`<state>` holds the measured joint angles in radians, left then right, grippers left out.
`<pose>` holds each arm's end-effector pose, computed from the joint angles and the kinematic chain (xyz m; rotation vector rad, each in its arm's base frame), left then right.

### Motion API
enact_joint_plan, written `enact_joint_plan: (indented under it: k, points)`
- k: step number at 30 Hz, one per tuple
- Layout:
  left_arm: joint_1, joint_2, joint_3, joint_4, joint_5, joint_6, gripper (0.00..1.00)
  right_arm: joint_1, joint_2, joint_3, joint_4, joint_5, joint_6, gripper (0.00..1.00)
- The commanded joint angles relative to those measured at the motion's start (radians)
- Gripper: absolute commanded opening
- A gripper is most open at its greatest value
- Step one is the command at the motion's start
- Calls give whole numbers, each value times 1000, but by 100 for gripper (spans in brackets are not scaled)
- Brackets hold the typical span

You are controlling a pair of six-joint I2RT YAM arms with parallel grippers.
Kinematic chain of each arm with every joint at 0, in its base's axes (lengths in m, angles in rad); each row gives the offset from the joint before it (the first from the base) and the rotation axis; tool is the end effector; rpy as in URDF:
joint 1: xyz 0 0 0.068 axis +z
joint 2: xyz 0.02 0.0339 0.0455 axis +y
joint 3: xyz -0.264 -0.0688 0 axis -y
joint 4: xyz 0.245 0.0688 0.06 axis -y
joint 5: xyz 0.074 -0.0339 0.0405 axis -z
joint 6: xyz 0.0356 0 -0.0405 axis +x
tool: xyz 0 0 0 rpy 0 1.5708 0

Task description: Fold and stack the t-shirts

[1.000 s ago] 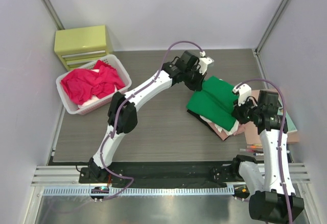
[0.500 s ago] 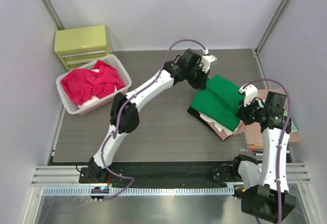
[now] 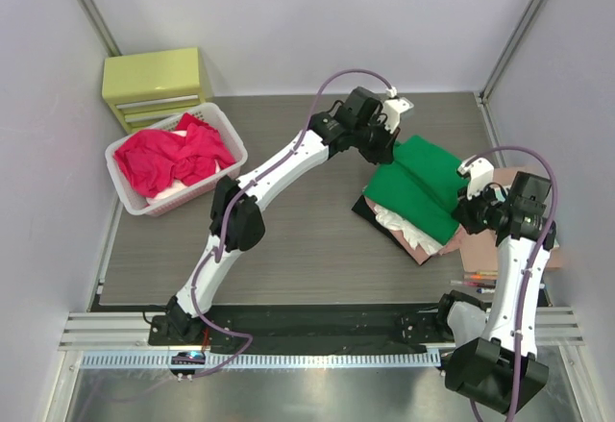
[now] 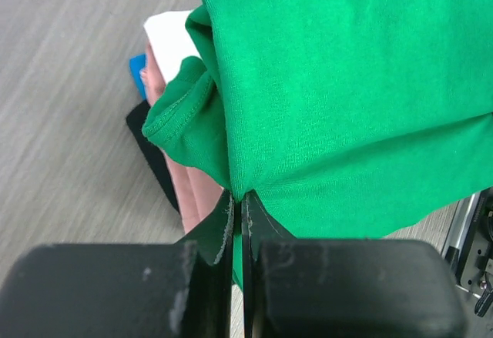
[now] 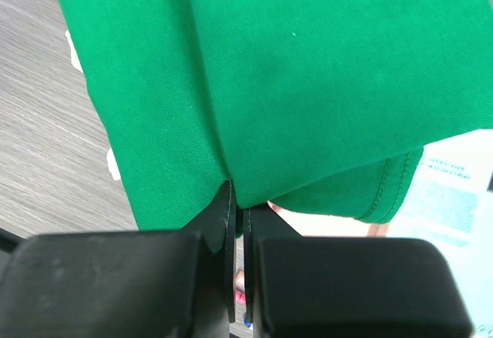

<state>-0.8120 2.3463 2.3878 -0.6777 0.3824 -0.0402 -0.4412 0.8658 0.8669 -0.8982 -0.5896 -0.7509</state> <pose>0.3572 -0.3961 0.3085 1.0690 2.0371 -0.8811 0.1518 -0.0498 0.2939 -0.5881 2.2038 0.1241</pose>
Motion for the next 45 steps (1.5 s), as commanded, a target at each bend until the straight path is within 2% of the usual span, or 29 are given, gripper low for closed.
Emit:
enact_joint_plan:
  k: [1, 13, 26, 33, 45]
  points:
    - [-9, 53, 28, 18, -19, 28, 0, -51, -16, -43, -30, 1, -67, 1]
    - [-35, 119, 45, 35, -10, 20, 0, -111, -14, -103, -82, -12, -166, 1]
    - [-33, 100, 56, 44, -27, 36, 0, -111, -48, -3, -217, -32, -185, 1]
    - [-33, 99, 48, 53, -43, 62, 0, -111, -28, -55, -157, -16, -174, 1]
    - [16, 157, 90, 72, -31, 45, 0, -128, 96, -114, -10, -15, -139, 1]
